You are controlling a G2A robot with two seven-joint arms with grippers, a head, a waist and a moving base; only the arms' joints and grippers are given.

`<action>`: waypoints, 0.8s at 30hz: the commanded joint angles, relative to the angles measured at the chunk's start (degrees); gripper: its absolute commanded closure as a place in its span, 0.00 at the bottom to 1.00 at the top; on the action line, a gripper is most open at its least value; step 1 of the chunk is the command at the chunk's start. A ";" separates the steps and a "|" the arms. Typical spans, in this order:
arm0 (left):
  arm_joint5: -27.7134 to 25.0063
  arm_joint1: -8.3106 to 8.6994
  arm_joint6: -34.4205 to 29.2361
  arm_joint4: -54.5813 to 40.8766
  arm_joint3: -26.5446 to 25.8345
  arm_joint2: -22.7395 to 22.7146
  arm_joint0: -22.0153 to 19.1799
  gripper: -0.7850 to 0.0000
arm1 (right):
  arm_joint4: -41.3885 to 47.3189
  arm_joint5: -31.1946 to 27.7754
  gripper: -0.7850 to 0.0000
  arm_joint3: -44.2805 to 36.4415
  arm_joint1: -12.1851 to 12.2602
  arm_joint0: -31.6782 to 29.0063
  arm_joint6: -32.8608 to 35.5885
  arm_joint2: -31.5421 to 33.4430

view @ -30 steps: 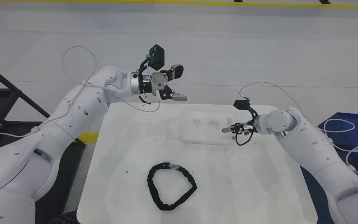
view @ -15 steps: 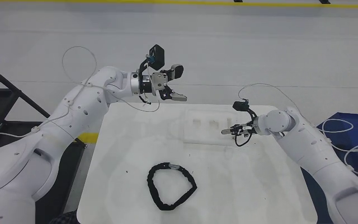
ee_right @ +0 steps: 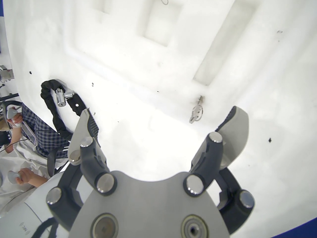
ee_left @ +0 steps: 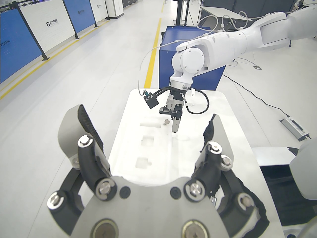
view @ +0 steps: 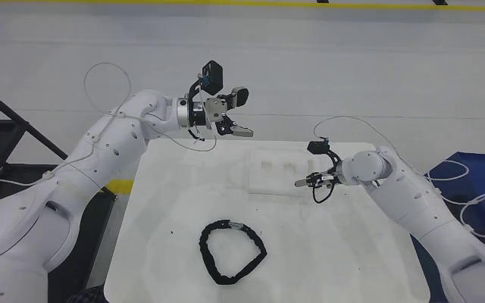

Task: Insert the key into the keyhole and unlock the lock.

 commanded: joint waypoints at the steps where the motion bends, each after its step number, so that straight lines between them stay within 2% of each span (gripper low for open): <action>1: 0.00 0.00 0.00 0.00 0.00 0.00 0.00 0.00 | -1.29 1.51 0.00 -0.70 -0.21 0.14 0.75 -0.42; 8: 0.00 0.00 0.00 0.00 0.00 0.00 0.00 0.00 | -2.57 3.72 0.00 -0.51 -0.89 -0.27 1.41 -0.69; 10: 0.00 0.00 0.00 0.00 0.00 0.00 0.00 0.00 | -2.54 3.36 0.36 0.02 -1.04 -0.46 1.35 -0.60; 12: 0.00 0.00 0.00 0.00 0.00 0.00 0.00 0.00 | -2.57 2.96 0.51 0.52 -1.19 -0.55 1.30 -0.48; 17: 0.00 0.00 0.00 0.00 0.00 0.00 0.00 0.00 | -3.80 3.61 0.62 1.13 -1.52 -0.44 1.25 -0.32; 22: 0.00 0.00 0.00 0.00 0.00 0.00 0.00 0.00 | -5.76 5.56 0.61 1.01 -1.80 -0.33 1.50 -0.29; 24: 0.00 0.00 0.00 0.00 0.00 0.00 0.00 0.00 | -6.15 6.17 0.64 1.15 -1.90 -0.32 1.66 -0.15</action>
